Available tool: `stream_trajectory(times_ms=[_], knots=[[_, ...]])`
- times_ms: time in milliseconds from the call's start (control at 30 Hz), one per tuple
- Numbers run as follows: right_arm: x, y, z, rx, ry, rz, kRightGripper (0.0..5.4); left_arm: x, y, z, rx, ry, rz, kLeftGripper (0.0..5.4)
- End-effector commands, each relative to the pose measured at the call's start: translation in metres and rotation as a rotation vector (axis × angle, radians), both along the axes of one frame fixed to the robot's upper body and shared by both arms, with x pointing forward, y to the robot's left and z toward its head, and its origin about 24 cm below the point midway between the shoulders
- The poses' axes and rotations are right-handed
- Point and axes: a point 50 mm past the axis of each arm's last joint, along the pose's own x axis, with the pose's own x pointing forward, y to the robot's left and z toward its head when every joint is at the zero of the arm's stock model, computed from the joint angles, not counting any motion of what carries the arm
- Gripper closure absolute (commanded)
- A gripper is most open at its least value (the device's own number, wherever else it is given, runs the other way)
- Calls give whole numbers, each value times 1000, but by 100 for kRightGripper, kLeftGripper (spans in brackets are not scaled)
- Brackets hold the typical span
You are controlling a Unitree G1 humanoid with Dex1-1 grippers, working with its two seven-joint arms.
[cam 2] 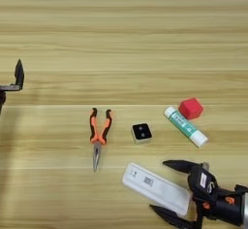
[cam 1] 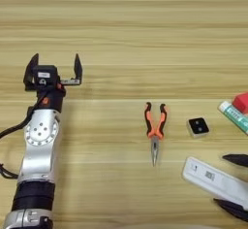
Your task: Move the objects on the table
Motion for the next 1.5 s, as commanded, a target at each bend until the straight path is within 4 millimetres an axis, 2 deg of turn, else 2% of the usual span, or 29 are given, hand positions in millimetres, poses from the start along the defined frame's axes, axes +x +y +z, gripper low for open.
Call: stream_trajectory(times_ms=[33, 333, 467, 833, 1200, 1500], knots=[[-2, -4, -6, -61, 22, 15, 0, 3, -2, 3, 4, 3, -7, 2], [-5, -9, -20, -124, 60, 12, 100, 4, -3, 4, 0, -7, -26, 0], [-4, -9, -20, -124, 56, 11, 128, 4, -4, 5, -3, -14, -40, 0], [2, -7, -14, -97, 15, 10, 249, 3, -8, 5, 2, -16, -66, 0], [8, -4, -8, -60, -13, 15, 250, 4, -11, 6, 1, -29, -82, 0], [24, 1, 21, 38, -109, 18, 250, 4, -12, 7, 2, -33, -99, 0]])
